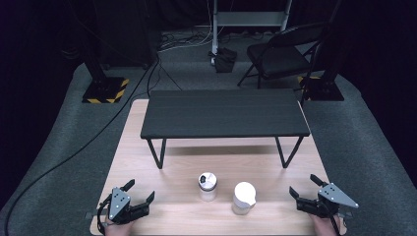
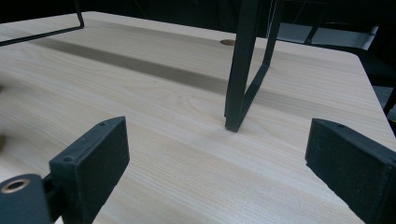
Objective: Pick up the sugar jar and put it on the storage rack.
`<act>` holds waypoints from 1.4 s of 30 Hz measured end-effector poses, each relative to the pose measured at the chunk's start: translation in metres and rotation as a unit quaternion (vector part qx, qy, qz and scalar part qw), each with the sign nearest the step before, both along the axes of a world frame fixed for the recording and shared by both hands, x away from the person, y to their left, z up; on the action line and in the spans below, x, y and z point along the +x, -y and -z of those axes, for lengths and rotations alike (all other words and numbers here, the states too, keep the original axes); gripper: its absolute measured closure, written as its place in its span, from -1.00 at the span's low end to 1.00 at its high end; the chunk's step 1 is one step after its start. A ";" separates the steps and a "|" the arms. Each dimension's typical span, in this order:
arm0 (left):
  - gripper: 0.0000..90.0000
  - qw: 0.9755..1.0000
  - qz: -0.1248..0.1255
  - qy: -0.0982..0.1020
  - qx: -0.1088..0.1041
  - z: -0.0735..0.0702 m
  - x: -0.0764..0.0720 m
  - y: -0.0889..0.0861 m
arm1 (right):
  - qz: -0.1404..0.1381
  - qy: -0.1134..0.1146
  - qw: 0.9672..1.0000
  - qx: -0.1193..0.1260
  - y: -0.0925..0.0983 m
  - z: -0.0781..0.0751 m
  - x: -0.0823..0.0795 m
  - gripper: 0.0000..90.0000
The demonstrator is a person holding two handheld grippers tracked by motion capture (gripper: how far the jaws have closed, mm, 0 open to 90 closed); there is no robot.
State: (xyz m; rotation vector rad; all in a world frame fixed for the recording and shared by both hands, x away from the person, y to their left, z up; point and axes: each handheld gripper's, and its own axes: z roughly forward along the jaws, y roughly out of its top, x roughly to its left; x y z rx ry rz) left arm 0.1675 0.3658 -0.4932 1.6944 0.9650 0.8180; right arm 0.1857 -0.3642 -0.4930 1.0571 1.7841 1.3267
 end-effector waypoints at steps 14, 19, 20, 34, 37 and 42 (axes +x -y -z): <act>-0.69 1.000 0.021 -0.004 0.002 -0.001 0.003 0.003 | -0.001 -0.001 1.000 -0.001 0.000 0.000 0.000 -0.87; -0.69 1.000 0.028 -0.003 0.004 -0.001 0.004 0.005 | -0.001 -0.001 1.000 -0.001 0.000 0.000 0.000 -0.87; -0.69 1.000 0.029 -0.003 0.004 -0.001 0.004 0.005 | -0.001 -0.001 1.000 -0.001 0.000 0.000 0.000 -0.87; -0.70 0.999 0.043 -0.002 0.010 -0.002 0.005 0.010 | -0.002 -0.001 1.000 -0.003 -0.001 -0.001 0.000 -0.87; -0.70 0.999 0.046 -0.002 0.011 -0.002 0.006 0.011 | -0.002 -0.002 1.000 -0.004 -0.001 -0.001 0.001 -0.87; -0.70 0.999 0.051 -0.003 0.013 -0.003 0.006 0.013 | -0.002 -0.002 1.000 -0.004 -0.001 -0.001 0.001 -0.87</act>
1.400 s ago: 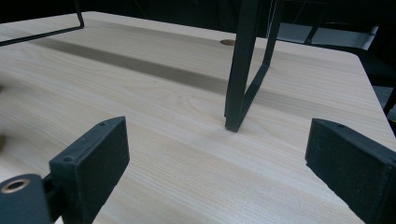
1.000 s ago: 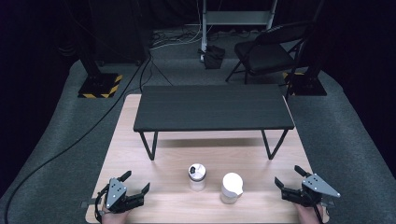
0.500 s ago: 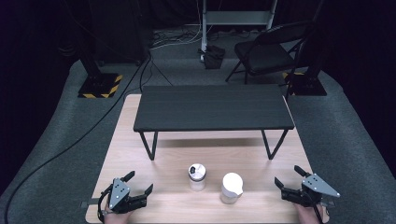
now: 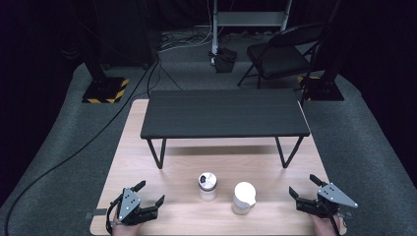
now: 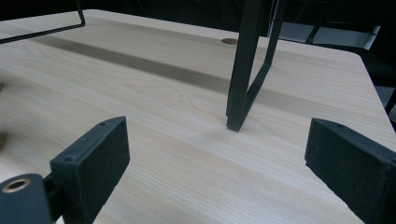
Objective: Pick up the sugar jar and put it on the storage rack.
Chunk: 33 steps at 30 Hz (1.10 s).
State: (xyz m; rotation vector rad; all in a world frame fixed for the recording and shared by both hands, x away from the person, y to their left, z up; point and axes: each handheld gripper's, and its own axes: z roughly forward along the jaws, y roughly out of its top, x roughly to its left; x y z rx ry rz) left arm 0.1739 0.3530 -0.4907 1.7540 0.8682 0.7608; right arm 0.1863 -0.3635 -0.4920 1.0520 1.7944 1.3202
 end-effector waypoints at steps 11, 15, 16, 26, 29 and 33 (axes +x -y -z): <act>-0.70 1.000 0.017 -0.002 -0.004 0.000 0.003 0.003 | 0.000 0.000 1.000 0.000 0.000 0.000 0.000 -0.87; -0.70 1.000 0.023 -0.003 -0.002 -0.001 0.004 0.004 | -0.001 0.000 1.000 -0.001 0.000 0.000 0.000 -0.87; -0.70 1.000 0.024 -0.003 0.000 -0.001 0.004 0.005 | -0.001 0.000 1.000 -0.001 0.000 0.000 0.000 -0.87; -0.70 0.999 0.038 -0.004 0.007 -0.002 0.007 0.011 | -0.001 0.000 1.000 0.000 0.000 0.000 0.000 -0.87; -0.70 0.999 0.044 -0.006 0.008 -0.003 0.008 0.013 | -0.001 0.000 1.000 -0.001 0.000 0.000 0.000 -0.87; -0.70 0.998 0.057 -0.011 0.004 -0.003 0.012 0.014 | -0.001 0.001 1.000 0.001 0.000 0.000 0.000 -0.87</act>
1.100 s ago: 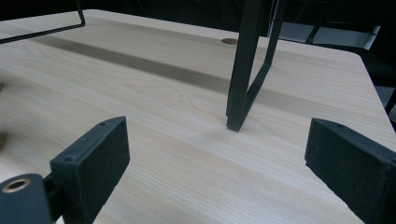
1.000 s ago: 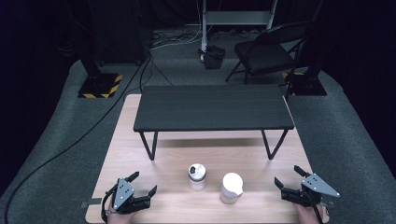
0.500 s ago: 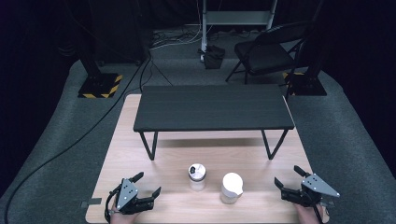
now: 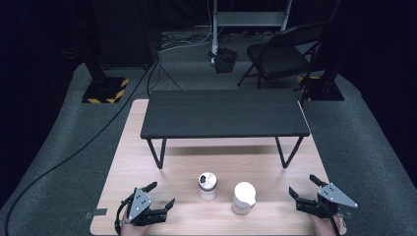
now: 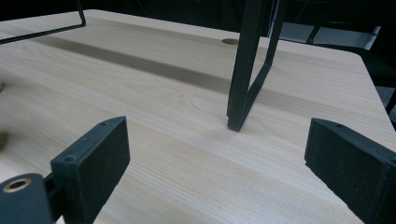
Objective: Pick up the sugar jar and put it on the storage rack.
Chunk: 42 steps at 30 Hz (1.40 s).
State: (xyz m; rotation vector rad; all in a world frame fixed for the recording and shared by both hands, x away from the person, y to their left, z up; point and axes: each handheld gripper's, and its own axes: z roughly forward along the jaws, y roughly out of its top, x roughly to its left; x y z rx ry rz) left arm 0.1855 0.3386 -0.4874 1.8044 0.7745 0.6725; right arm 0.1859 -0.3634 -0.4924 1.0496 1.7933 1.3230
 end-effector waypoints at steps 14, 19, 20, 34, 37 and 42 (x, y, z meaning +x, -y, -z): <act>-0.86 1.000 0.018 -0.017 -0.015 -0.013 0.012 0.022 | 0.000 0.000 1.000 -0.001 0.000 0.000 0.000 -0.87; -0.86 0.999 0.029 -0.022 -0.013 -0.016 0.017 0.030 | 0.000 0.000 1.000 -0.002 -0.001 0.000 0.000 -0.86; -0.86 0.999 0.031 -0.023 -0.012 -0.016 0.019 0.033 | 0.000 0.000 1.000 -0.002 -0.001 0.000 0.000 -0.86; -0.86 0.998 0.058 -0.031 0.000 -0.018 0.034 0.062 | -0.001 0.000 1.000 -0.001 0.000 0.000 0.000 -0.86; -0.85 0.997 0.064 -0.034 0.006 -0.019 0.037 0.070 | -0.001 0.000 1.000 0.000 0.000 0.000 0.000 -0.86; -0.83 0.997 0.071 -0.037 0.010 -0.018 0.042 0.078 | -0.001 0.000 1.000 -0.001 0.000 0.000 0.000 -0.86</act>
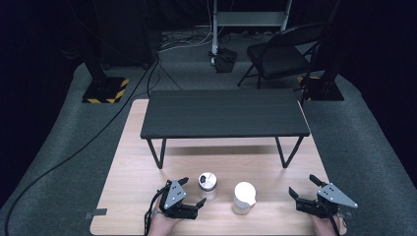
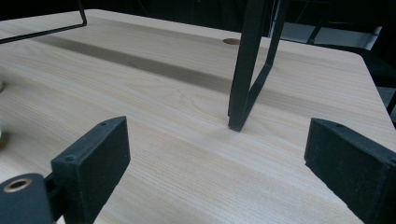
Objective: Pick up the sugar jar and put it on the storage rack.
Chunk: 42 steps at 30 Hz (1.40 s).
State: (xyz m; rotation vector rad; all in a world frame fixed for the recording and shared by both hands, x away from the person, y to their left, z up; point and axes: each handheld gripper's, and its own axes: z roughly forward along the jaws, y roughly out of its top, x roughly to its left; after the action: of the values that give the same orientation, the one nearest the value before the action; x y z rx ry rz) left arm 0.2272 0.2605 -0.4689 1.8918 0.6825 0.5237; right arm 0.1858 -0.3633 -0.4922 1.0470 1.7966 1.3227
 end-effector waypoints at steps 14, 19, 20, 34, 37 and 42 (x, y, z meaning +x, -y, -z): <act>-0.71 1.000 0.011 -0.013 0.018 0.000 0.015 0.026 | -0.002 -0.001 1.000 -0.002 0.000 -0.001 0.000 -0.86; -0.63 1.000 0.005 -0.016 0.020 0.000 0.019 0.033 | -0.002 -0.001 1.000 -0.002 0.000 -0.001 0.000 -0.86; -0.60 1.000 0.004 -0.016 0.022 0.000 0.020 0.034 | -0.002 -0.001 1.000 -0.001 0.000 0.000 0.000 -0.86; -0.31 1.000 0.009 -0.030 0.002 0.002 0.026 0.032 | -0.003 -0.002 1.000 0.000 0.000 -0.001 0.000 -0.86; -0.31 1.000 0.006 -0.028 -0.001 0.002 0.025 0.032 | -0.003 -0.002 1.000 0.000 0.000 0.000 0.000 -0.86; -0.31 1.000 0.000 -0.023 -0.017 0.000 0.023 0.027 | -0.003 -0.002 1.000 0.000 0.000 -0.001 0.000 -0.86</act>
State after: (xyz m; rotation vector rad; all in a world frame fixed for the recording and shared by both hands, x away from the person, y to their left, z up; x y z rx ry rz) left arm 0.2502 0.2333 -0.4684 1.8760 0.7167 0.4672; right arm 0.1862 -0.3635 -0.4917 1.0463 1.8032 1.3255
